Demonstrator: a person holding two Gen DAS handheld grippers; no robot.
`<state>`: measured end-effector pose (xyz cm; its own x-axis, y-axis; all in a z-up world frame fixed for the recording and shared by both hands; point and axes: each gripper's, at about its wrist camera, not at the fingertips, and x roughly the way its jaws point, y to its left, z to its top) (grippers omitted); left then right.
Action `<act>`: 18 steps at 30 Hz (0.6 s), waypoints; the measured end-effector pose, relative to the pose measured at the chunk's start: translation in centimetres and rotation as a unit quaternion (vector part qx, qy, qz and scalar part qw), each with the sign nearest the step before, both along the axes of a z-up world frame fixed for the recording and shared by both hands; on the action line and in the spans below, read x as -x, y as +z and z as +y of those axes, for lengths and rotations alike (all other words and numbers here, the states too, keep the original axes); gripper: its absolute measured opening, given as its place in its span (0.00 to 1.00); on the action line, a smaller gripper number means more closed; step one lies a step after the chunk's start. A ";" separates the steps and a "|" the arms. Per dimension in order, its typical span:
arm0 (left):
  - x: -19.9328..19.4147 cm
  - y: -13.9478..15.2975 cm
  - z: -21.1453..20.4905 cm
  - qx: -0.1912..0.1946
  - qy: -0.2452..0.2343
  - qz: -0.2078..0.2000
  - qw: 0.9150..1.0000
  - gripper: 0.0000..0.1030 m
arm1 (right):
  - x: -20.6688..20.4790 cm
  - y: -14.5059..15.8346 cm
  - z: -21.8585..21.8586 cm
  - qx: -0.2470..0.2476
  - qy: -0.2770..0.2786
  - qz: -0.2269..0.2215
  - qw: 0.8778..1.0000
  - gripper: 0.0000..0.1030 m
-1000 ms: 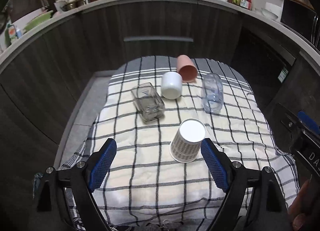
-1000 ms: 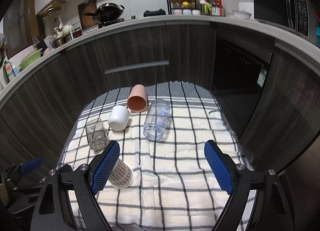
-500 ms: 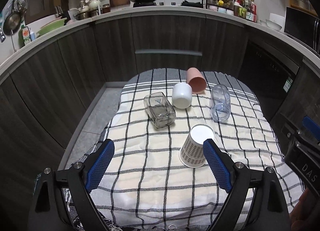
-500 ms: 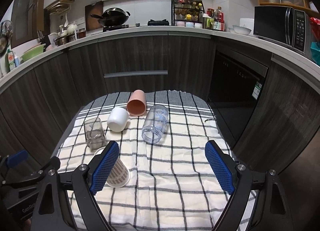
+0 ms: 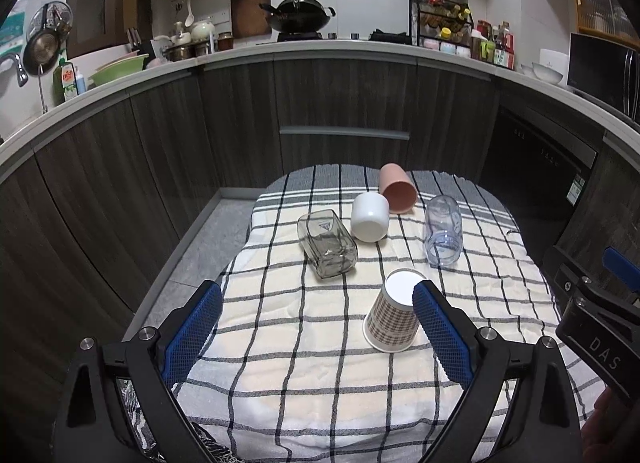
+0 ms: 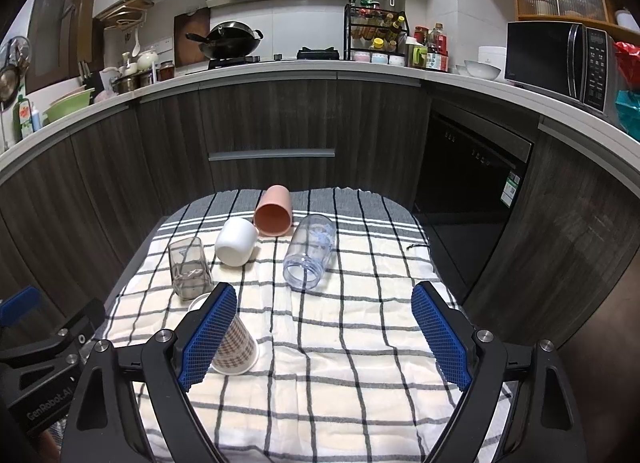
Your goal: Flip cup upside down
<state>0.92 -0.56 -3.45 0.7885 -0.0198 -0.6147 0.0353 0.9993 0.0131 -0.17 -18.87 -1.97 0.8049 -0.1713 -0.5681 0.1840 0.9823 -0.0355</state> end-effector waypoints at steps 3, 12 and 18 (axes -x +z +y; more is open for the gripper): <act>0.2 0.2 -0.1 -0.002 -0.002 -0.006 1.000 0.95 | 0.0 0.0 0.0 0.000 0.000 -0.002 1.000 0.87; 0.5 0.5 -0.2 -0.001 -0.003 -0.011 1.000 0.95 | 0.3 0.4 -0.1 0.000 -0.002 -0.008 1.000 0.87; 0.6 0.8 -0.1 0.000 -0.005 -0.012 1.000 0.95 | 0.6 0.9 -0.3 0.000 -0.004 -0.014 1.000 0.87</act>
<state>0.28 -0.68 -2.67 0.8025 -0.0267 -0.5961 0.0443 0.9989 0.0150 -0.81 -19.16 -1.09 0.8192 -0.1780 -0.5452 0.1927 0.9808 -0.0306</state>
